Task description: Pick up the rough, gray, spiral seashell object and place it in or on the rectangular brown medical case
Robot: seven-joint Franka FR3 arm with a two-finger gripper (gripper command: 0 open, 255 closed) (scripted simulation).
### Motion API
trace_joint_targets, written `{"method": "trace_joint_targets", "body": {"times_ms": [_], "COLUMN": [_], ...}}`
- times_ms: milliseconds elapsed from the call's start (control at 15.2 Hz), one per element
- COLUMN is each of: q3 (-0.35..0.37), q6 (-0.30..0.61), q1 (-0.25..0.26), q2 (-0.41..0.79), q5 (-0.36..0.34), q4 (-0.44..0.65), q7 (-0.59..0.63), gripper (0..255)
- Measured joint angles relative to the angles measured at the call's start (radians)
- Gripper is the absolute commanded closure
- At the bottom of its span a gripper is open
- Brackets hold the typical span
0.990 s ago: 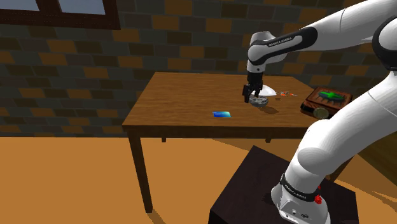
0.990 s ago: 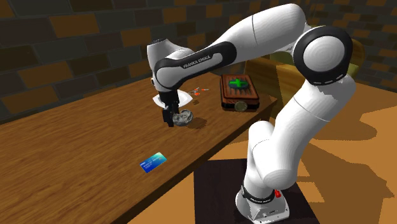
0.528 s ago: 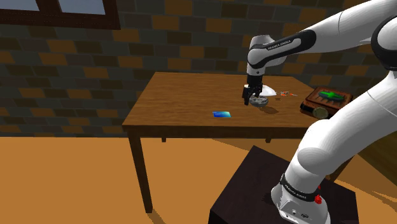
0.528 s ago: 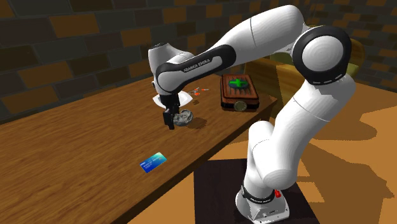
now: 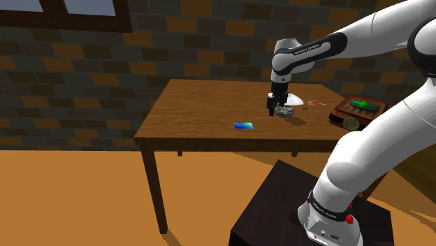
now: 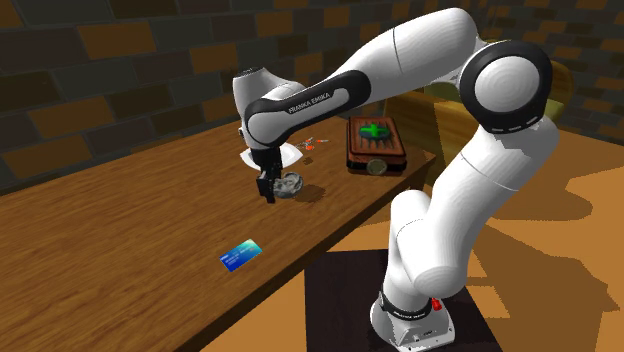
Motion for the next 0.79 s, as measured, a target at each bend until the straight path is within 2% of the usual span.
{"method": "trace_joint_targets", "body": {"times_ms": [330,792], "q3": [0.001,0.018], "q6": [-0.006,-0.101], "q1": [-0.001,0.001], "q2": [-0.003,-0.03], "q5": [0.0,0.004], "q4": [0.003,0.071], "q7": [0.0,0.001], "gripper": [255,255]}}
